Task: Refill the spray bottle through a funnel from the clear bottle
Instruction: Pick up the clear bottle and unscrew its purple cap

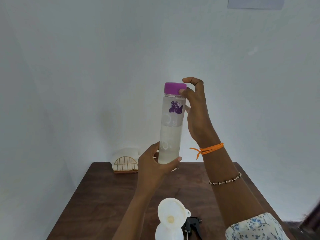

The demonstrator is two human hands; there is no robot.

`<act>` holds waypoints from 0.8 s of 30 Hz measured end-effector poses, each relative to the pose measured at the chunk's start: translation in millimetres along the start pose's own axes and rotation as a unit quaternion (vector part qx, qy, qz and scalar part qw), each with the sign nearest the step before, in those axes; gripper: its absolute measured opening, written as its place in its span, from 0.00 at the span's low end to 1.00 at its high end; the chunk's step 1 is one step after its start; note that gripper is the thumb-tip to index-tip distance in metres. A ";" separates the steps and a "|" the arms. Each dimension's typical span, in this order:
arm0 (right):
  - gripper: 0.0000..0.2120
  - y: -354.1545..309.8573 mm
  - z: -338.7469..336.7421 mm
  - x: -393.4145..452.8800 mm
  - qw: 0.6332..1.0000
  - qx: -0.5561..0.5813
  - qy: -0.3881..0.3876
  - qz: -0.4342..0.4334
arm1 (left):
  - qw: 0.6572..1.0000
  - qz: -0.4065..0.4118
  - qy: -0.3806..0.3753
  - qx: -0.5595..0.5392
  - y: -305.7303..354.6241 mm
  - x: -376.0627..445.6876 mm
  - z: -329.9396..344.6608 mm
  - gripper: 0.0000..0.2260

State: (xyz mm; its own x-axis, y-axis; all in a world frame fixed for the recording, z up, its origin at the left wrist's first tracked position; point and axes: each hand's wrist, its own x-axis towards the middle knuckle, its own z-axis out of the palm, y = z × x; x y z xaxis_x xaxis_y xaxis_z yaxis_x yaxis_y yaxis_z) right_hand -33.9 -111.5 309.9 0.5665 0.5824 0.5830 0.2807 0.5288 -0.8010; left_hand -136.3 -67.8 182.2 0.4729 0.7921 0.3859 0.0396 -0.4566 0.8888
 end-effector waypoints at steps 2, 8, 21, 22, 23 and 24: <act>0.21 -1.6 3.2 1.8 1.000 -0.018 0.009 -0.003 | 1.000 -0.004 0.000 0.002 -1.3 1.8 -0.7 0.24; 0.27 3.0 7.8 6.3 0.990 -0.123 0.057 -0.025 | 1.000 -0.011 0.002 0.009 -4.4 5.4 -0.2 0.24; 0.29 8.9 14.4 11.2 0.992 -0.119 0.042 -0.020 | 1.000 -0.024 0.012 -0.005 -11.5 10.9 0.7 0.27; 0.30 10.2 14.5 11.7 0.990 -0.127 0.049 -0.025 | 1.000 -0.022 0.011 -0.003 -11.5 11.3 0.7 0.27; 0.29 10.9 13.6 12.1 0.989 -0.134 0.052 -0.027 | 1.000 -0.022 0.011 -0.003 -11.2 11.8 0.8 0.26; 0.28 10.9 12.4 12.7 0.990 -0.133 0.049 -0.024 | 1.000 -0.024 0.010 -0.003 -11.1 12.5 0.8 0.26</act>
State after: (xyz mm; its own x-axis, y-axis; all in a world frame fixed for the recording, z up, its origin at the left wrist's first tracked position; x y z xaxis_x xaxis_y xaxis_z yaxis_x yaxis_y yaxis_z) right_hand -33.2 -90.6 310.3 0.6166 0.4901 0.6160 0.4964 0.3653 -0.7875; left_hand -130.1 -53.2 177.0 0.4521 0.8216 0.3473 0.0564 -0.4149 0.9081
